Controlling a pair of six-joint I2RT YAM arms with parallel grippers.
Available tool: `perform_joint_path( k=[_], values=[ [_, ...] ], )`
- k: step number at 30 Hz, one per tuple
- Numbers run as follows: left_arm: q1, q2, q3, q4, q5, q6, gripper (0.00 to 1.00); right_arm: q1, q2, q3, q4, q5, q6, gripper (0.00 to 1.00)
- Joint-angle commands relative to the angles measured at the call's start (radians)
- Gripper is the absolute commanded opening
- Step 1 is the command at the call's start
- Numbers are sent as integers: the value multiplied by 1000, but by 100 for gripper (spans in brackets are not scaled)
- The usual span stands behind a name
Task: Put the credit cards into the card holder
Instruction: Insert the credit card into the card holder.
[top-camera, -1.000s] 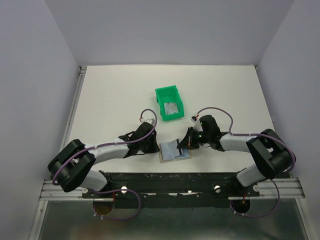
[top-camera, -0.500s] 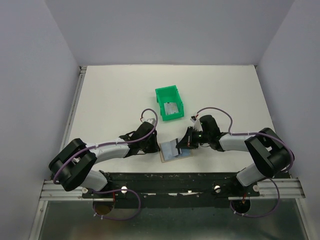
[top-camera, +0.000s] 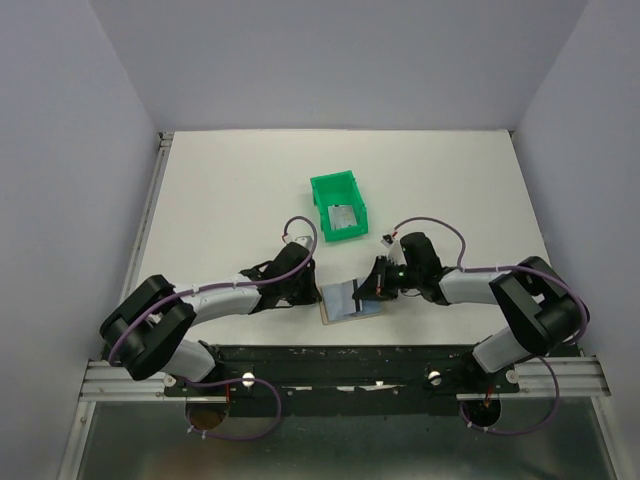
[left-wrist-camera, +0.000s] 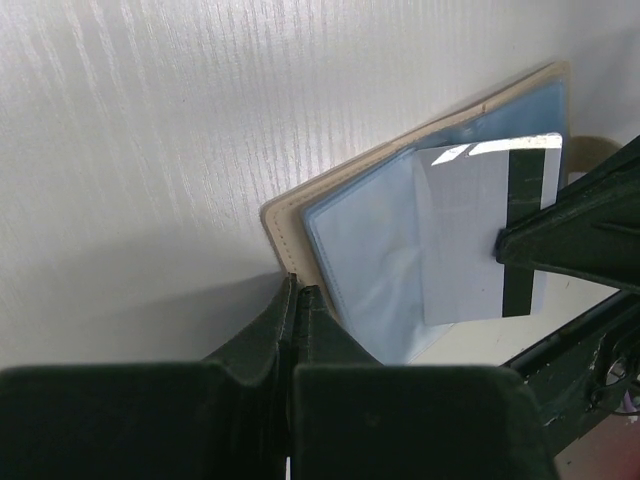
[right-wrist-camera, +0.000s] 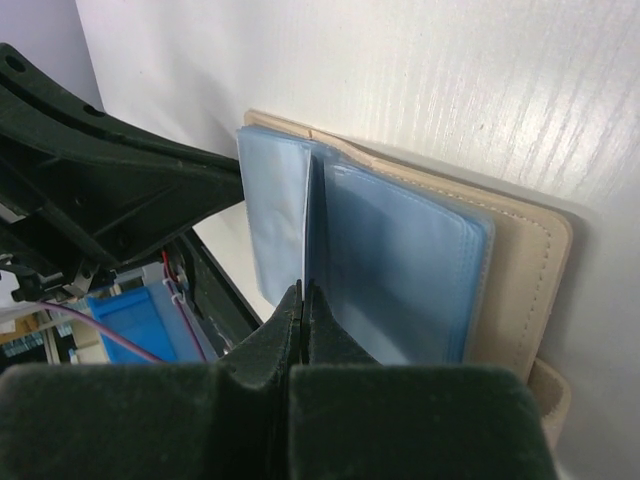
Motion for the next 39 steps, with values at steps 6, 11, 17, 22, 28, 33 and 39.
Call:
perform_joint_path(
  k=[6, 11, 17, 22, 28, 33, 39],
  values=[
    [-7, 28, 16, 3, 20, 6, 0, 4, -41, -36, -98, -5, -30, 1],
    [-7, 28, 14, 3, 20, 4, 0, 4, -42, -36, -102, 1, -28, 1],
    [-7, 25, 11, 5, 20, 4, 0, 4, -17, -36, -62, -7, -11, 0],
    [-5, 28, 11, 5, 22, 4, 0, 6, 12, -27, -32, -2, 9, 1],
    [-7, 27, 11, 3, 22, 4, 0, 6, 31, -25, -13, -5, 7, 1],
    [-7, 27, 5, 28, 25, 3, 0, 9, 46, -28, 28, -7, 39, 1],
    [-7, 21, 4, 28, 25, 4, 0, 38, 92, -16, 92, -14, 87, 1]
  ],
)
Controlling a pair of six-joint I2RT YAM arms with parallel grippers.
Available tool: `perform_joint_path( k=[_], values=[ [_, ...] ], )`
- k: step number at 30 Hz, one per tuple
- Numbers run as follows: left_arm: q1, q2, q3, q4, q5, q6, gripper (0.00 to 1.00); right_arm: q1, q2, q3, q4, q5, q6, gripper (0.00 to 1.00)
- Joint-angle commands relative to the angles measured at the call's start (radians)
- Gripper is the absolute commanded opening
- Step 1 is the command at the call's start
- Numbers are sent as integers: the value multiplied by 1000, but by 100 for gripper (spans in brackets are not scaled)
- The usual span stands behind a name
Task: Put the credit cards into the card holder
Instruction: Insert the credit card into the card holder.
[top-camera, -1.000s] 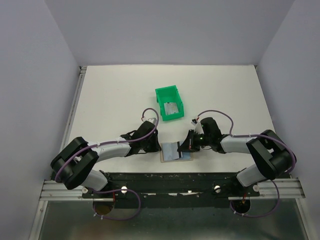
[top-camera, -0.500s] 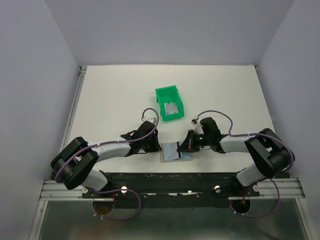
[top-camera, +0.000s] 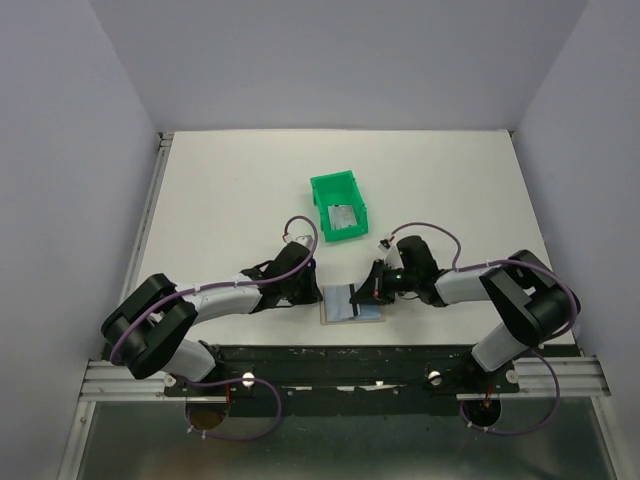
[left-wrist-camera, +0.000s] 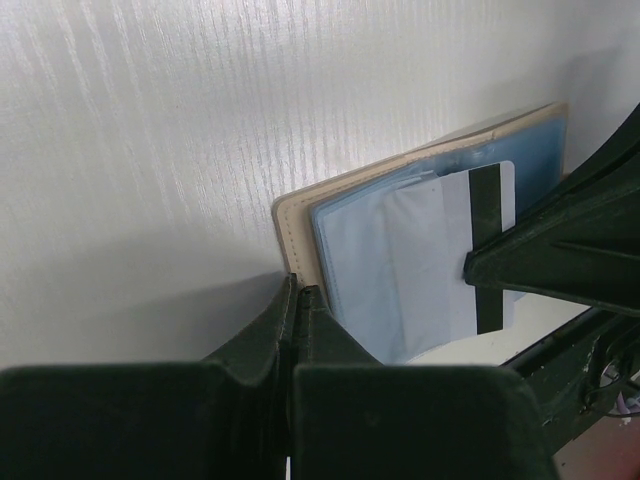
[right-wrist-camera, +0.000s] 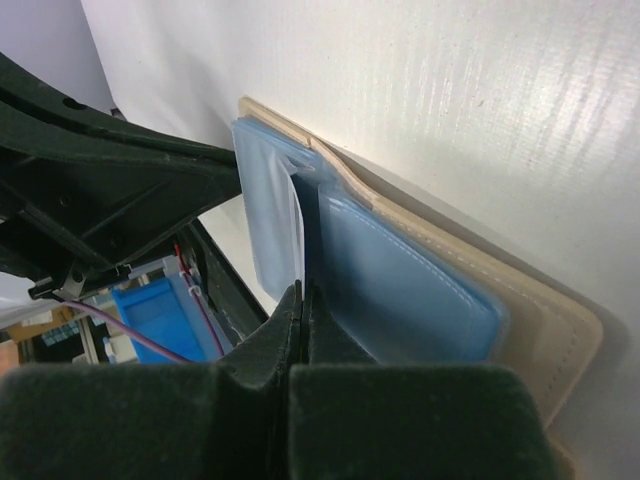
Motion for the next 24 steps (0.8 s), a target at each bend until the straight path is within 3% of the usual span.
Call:
perform_joint_path(
  k=[1, 14, 24],
  values=[
    [-7, 10, -3, 16, 15, 6, 0, 33, 53, 5, 52, 13, 34, 1],
    [-7, 3, -16, 29, 19, 4, 0, 82, 66, 34, 27, 68, 46, 4],
    [-5, -7, -32, 42, 19, 4, 0, 105, -7, 103, -229, 183, -38, 35]
  ],
)
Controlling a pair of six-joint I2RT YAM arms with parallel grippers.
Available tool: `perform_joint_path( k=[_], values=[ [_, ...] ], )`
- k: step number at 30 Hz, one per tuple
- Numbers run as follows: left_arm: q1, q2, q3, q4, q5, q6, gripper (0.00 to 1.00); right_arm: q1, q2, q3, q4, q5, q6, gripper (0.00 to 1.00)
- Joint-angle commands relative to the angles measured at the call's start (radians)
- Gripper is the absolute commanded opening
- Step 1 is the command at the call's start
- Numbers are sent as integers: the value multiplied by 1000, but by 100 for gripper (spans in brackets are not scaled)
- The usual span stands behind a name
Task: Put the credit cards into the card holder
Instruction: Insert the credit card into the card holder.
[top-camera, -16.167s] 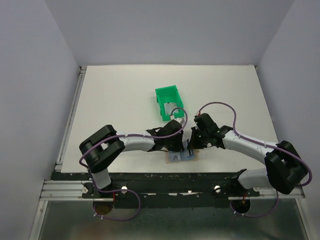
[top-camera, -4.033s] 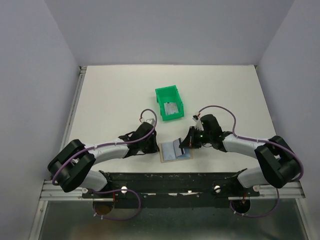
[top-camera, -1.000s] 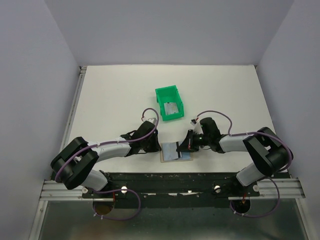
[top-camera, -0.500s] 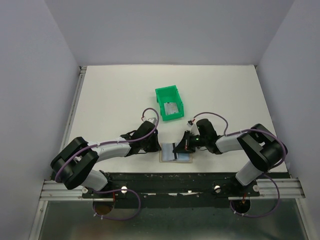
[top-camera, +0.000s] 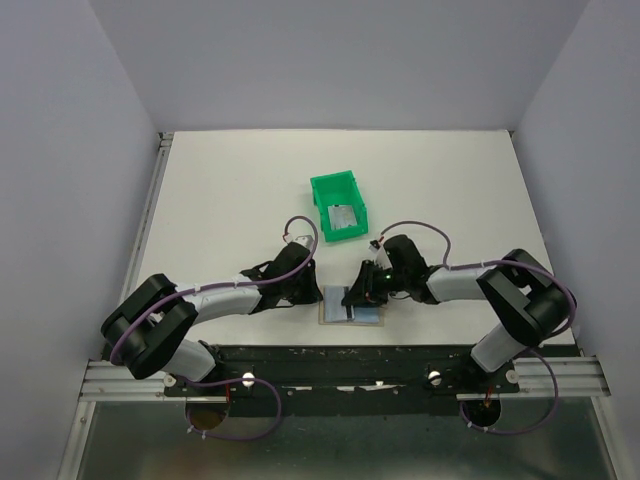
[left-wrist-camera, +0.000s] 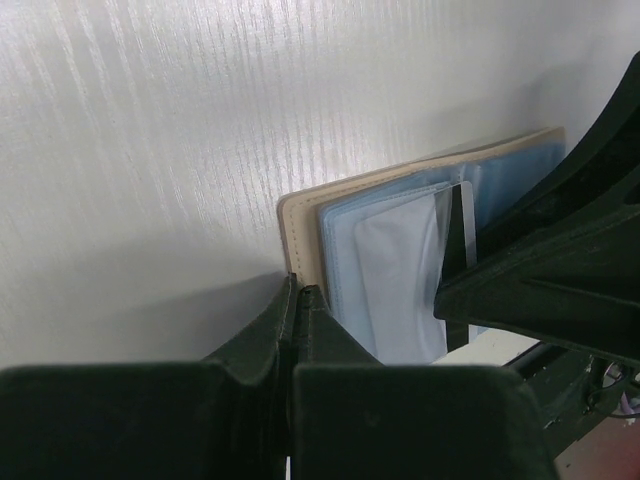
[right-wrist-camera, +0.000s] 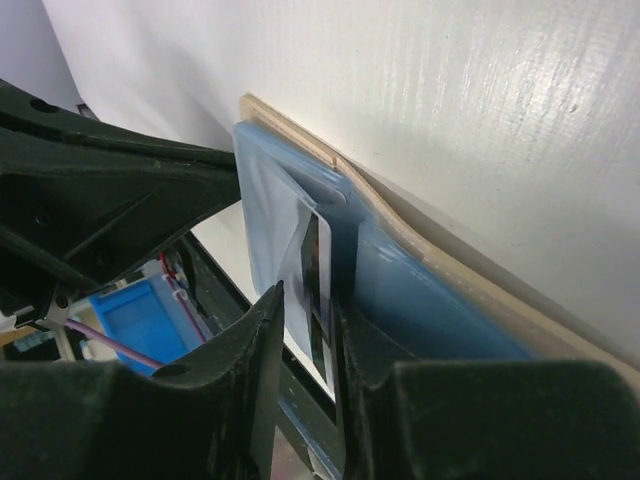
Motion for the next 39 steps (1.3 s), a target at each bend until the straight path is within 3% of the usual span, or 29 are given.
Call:
perform_joint_path(
  k=[1, 9, 17, 24, 39],
  values=[
    [-7, -6, -25, 25, 20, 3, 0, 14, -59, 46, -203, 118, -80, 37],
    [-5, -8, -31, 34, 21, 2, 0, 14, -128, 122, -441, 212, -160, 43],
    [-7, -10, -33, 36, 21, 0, 0, 14, -139, 172, -561, 258, -202, 45],
    [-11, -8, -33, 41, 38, -1, 0, 14, -130, 177, -571, 250, -210, 43],
    [-134, 69, -7, 94, 41, -67, 0, 31, -98, 215, -542, 207, -189, 41]
  ],
)
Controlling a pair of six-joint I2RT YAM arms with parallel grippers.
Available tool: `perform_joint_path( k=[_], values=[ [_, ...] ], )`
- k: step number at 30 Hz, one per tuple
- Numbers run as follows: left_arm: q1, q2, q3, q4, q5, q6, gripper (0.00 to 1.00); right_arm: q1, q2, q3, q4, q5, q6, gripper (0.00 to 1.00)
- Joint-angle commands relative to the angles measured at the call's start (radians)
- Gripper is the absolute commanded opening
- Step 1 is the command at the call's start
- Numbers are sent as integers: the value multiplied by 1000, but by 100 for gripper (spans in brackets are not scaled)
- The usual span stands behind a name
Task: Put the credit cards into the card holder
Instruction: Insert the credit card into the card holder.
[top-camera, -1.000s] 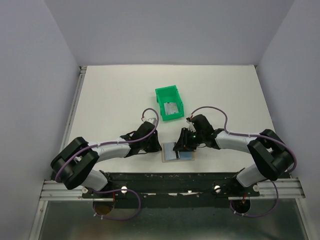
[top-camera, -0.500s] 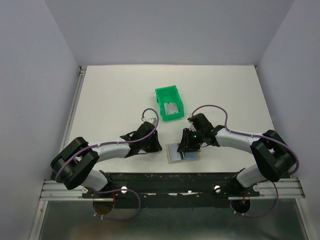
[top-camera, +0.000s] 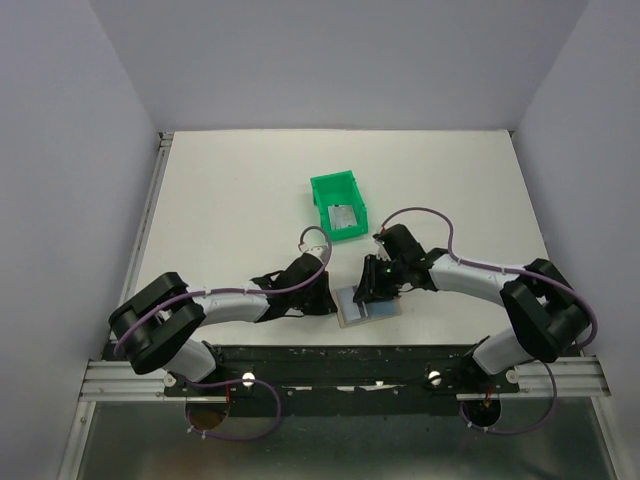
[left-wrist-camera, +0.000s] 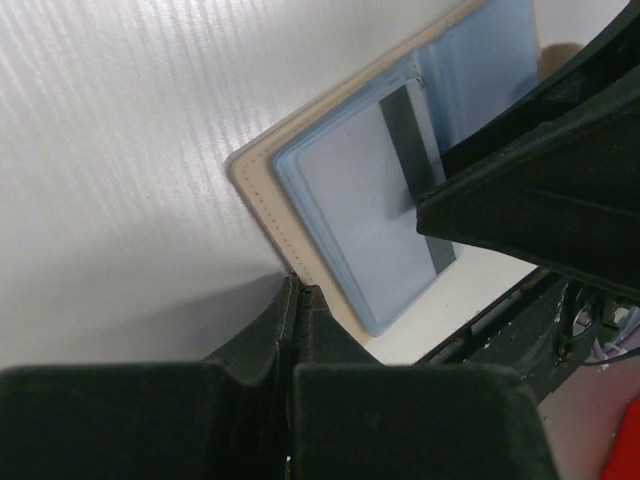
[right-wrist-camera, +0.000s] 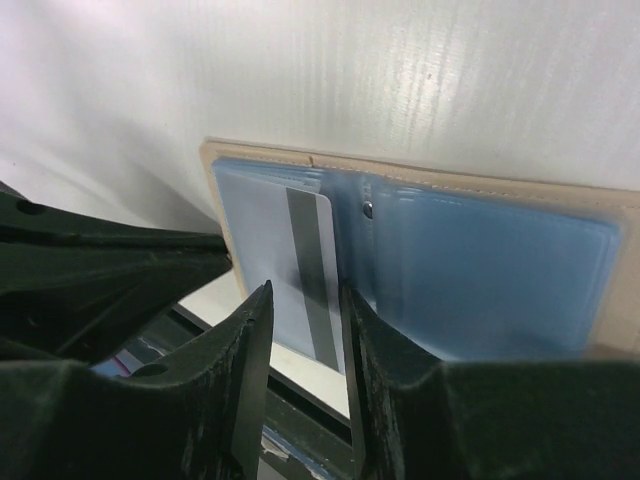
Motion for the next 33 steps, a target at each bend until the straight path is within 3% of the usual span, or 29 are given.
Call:
perform_joint_path(
  k=[1, 10, 19, 28, 33],
  values=[
    [-23, 45, 11, 12, 17, -24, 0, 20, 27, 37, -4, -22, 4, 41],
    [-30, 45, 10, 9, 10, -22, 0, 46, 43, 55, -18, 0, 15, 41],
    [-30, 21, 5, -10, -9, -19, 0, 46, -38, 155, -231, 193, -68, 42],
    [-30, 22, 11, -20, -15, -18, 0, 46, -90, 193, -334, 320, -105, 42],
    [-30, 20, 19, -31, -20, -16, 0, 46, -115, 216, -426, 481, -149, 47]
  ],
)
